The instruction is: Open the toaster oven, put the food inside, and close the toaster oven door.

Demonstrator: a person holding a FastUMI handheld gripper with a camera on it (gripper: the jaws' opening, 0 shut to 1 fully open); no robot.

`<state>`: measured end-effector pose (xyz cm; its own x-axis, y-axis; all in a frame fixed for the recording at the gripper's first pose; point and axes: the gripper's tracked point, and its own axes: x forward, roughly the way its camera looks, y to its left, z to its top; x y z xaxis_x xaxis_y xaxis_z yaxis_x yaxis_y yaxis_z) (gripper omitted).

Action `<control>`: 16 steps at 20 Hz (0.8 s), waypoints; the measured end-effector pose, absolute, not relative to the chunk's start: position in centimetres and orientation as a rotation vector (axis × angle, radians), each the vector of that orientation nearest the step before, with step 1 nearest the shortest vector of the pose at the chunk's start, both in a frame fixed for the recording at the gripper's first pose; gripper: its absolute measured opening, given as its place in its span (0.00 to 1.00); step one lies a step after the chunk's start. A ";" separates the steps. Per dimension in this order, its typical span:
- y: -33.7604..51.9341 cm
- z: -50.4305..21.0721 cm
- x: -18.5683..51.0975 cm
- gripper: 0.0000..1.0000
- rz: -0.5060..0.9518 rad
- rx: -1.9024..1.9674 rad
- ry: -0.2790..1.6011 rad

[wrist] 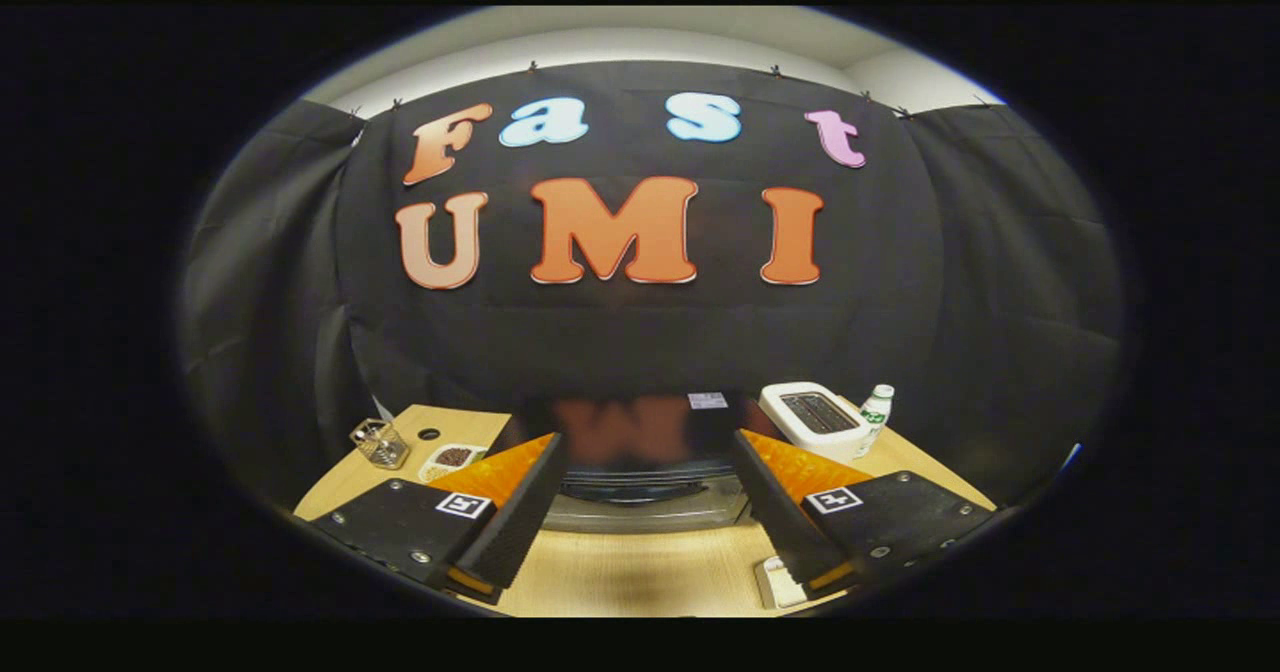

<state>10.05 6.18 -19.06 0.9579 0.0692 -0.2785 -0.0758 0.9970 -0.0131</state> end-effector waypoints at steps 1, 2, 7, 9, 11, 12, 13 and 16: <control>6.2 -20.3 10.8 0.98 0.071 -0.031 0.302; 6.3 -21.6 11.4 0.98 0.071 -0.037 0.330; 7.2 -27.0 14.0 0.98 0.073 -0.069 0.426; 7.6 -28.2 14.7 0.98 0.079 -0.075 0.455; 8.0 -28.9 15.3 0.99 0.083 -0.070 0.465; 8.0 -29.2 15.5 0.99 0.083 -0.065 0.472; 8.0 -29.6 15.7 0.99 0.083 -0.059 0.486; 8.2 -30.1 16.0 0.99 0.088 -0.027 0.499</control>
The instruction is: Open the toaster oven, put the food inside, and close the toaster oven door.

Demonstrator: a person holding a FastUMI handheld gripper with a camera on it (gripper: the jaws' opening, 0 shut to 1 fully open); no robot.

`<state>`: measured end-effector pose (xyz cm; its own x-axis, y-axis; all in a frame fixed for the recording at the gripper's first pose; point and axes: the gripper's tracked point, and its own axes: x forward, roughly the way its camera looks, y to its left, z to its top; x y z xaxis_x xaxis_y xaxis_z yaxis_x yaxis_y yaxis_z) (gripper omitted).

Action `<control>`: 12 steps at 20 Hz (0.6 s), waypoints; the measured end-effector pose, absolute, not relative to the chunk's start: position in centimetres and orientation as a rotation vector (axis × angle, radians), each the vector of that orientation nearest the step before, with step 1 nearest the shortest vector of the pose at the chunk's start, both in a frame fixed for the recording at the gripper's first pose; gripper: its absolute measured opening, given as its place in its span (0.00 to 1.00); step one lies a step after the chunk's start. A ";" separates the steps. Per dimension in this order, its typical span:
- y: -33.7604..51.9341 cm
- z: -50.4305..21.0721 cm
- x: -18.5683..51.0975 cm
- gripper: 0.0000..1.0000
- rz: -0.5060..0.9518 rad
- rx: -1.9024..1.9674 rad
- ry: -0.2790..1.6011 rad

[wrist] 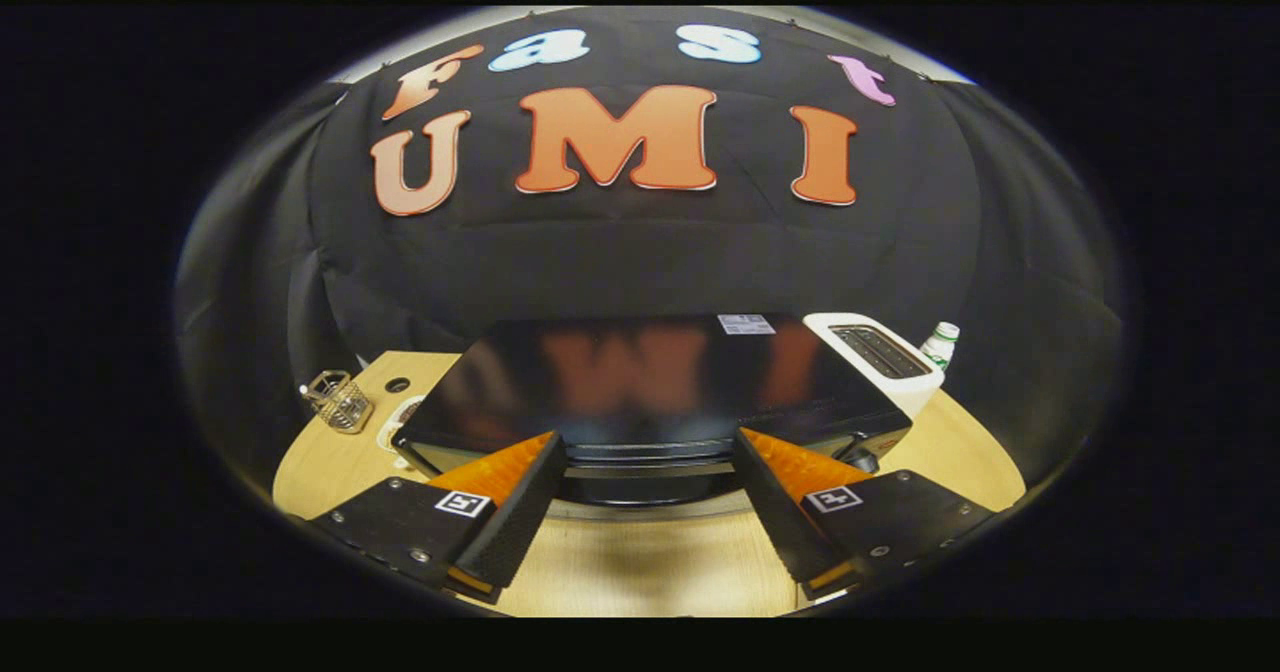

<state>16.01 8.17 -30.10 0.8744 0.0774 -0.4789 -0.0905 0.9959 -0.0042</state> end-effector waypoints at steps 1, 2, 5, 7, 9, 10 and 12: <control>8.3 -29.9 16.2 0.99 0.091 -0.031 0.489; 8.2 -29.9 16.0 0.98 0.095 -0.034 0.495; 8.2 -29.8 15.9 0.98 0.090 -0.034 0.501; 8.1 -29.9 15.6 0.98 0.086 -0.040 0.506; 8.1 -29.9 15.1 0.99 0.087 -0.037 0.508; 8.0 -29.9 14.9 0.99 0.088 -0.037 0.511; 7.9 -29.9 14.4 0.99 0.090 -0.034 0.516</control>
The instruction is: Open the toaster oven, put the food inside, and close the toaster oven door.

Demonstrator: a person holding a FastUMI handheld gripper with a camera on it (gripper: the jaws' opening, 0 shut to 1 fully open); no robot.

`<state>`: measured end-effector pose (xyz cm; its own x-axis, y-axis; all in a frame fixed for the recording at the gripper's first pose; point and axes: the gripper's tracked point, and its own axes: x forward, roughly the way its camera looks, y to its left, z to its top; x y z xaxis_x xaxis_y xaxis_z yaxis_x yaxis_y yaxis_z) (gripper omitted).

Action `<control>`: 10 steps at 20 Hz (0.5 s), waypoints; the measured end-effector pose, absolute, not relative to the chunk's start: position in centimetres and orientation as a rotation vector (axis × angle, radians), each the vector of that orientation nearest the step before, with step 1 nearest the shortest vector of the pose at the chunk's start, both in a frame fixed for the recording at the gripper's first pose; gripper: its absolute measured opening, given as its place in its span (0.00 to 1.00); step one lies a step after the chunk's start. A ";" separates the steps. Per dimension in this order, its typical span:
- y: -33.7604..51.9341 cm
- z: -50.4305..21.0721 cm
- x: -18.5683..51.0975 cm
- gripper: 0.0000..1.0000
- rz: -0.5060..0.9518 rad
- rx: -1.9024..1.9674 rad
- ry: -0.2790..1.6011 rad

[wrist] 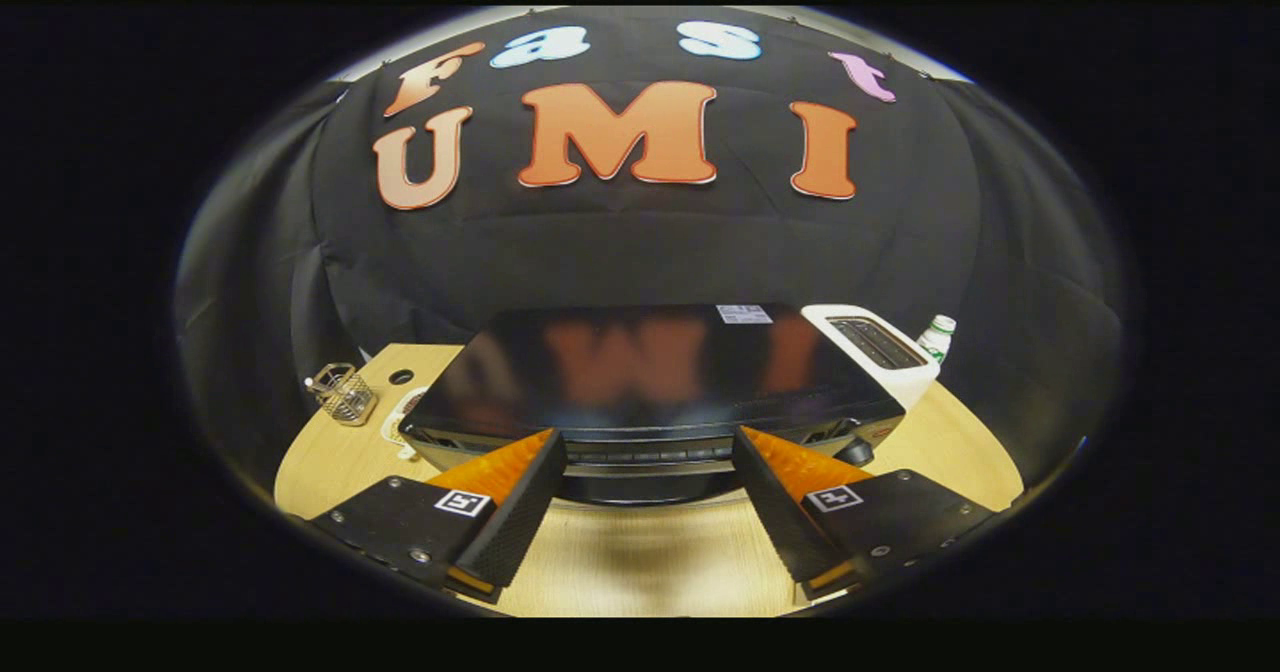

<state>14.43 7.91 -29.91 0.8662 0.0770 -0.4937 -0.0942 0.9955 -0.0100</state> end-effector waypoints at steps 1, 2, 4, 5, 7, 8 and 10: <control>7.9 -29.9 14.2 0.99 0.089 -0.031 0.518; 7.8 -29.9 13.7 0.99 0.089 -0.031 0.521; 7.7 -30.1 12.9 0.99 0.090 -0.029 0.528; 7.6 -30.1 12.5 0.99 0.089 -0.027 0.529; 7.5 -30.3 11.5 0.98 0.089 -0.025 0.534; 7.4 -30.4 11.0 0.99 0.090 -0.025 0.537; 7.2 -30.8 10.0 0.99 0.091 -0.022 0.545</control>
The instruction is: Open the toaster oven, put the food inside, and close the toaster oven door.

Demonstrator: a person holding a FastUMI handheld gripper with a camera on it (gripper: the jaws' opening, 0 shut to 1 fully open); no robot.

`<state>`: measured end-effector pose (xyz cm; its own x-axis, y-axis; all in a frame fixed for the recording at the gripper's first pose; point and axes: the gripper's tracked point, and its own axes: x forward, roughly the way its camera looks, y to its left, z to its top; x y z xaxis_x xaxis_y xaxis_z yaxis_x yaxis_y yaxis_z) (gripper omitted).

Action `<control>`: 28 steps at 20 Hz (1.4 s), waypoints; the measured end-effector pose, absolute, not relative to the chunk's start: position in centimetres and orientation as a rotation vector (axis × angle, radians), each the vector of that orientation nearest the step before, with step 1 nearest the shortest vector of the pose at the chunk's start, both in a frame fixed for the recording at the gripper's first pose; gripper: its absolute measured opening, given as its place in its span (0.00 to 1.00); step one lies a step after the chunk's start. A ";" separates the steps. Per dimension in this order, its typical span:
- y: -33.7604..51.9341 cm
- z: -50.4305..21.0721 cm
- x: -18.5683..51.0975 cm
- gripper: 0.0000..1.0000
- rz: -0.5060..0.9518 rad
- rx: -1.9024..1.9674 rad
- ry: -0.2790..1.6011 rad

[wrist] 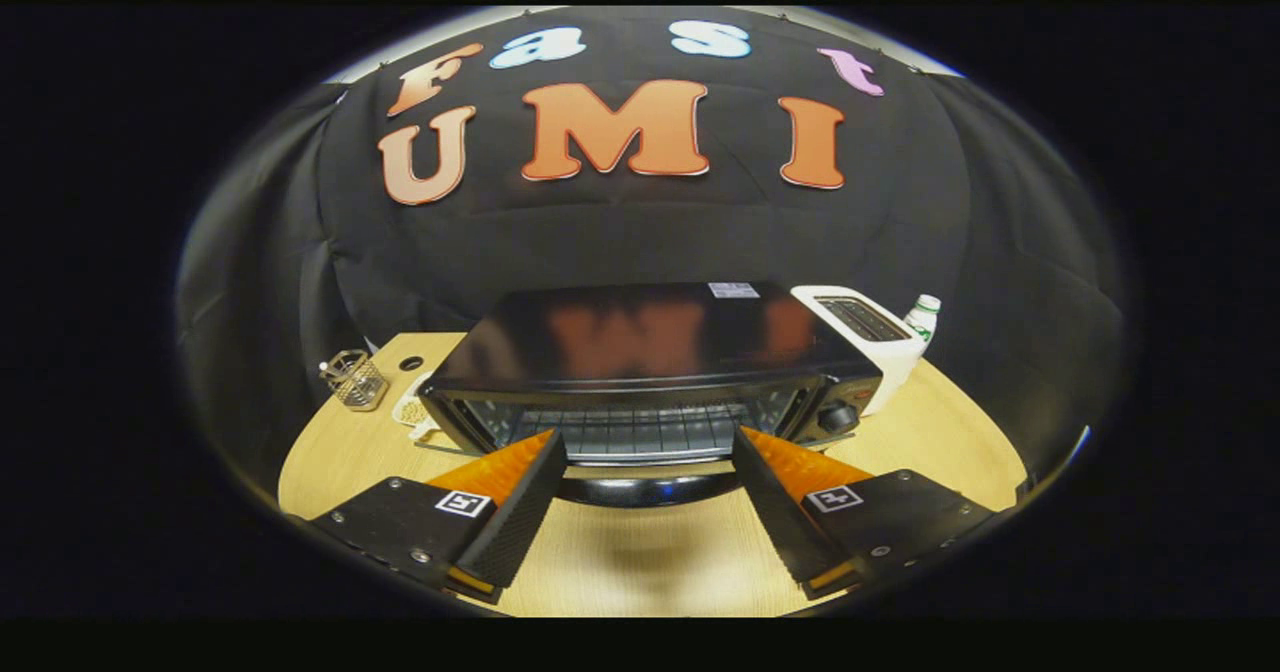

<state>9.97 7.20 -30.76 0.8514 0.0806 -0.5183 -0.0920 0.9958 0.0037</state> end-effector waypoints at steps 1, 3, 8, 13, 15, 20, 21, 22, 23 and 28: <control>7.1 -30.9 9.5 0.99 0.092 -0.022 0.549; 6.9 -31.6 8.4 0.98 0.091 -0.018 0.560; 6.4 -33.3 5.2 0.98 0.096 -0.015 0.600; 5.8 -35.9 2.9 0.98 0.081 0.054 0.652; 5.8 -37.0 2.0 0.98 0.079 0.068 0.663; 5.5 -39.2 0.5 0.99 0.087 0.052 0.695; 5.4 -39.6 0.1 0.99 0.092 0.033 0.704; 5.3 -39.8 -0.1 0.99 0.094 0.027 0.702; 5.2 -40.1 -0.2 0.99 0.090 0.036 0.705; 4.9 -41.2 -0.8 0.99 0.088 0.036 0.729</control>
<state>-0.82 4.94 -41.20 0.7424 0.0931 -0.6634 -0.0682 0.9957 0.0634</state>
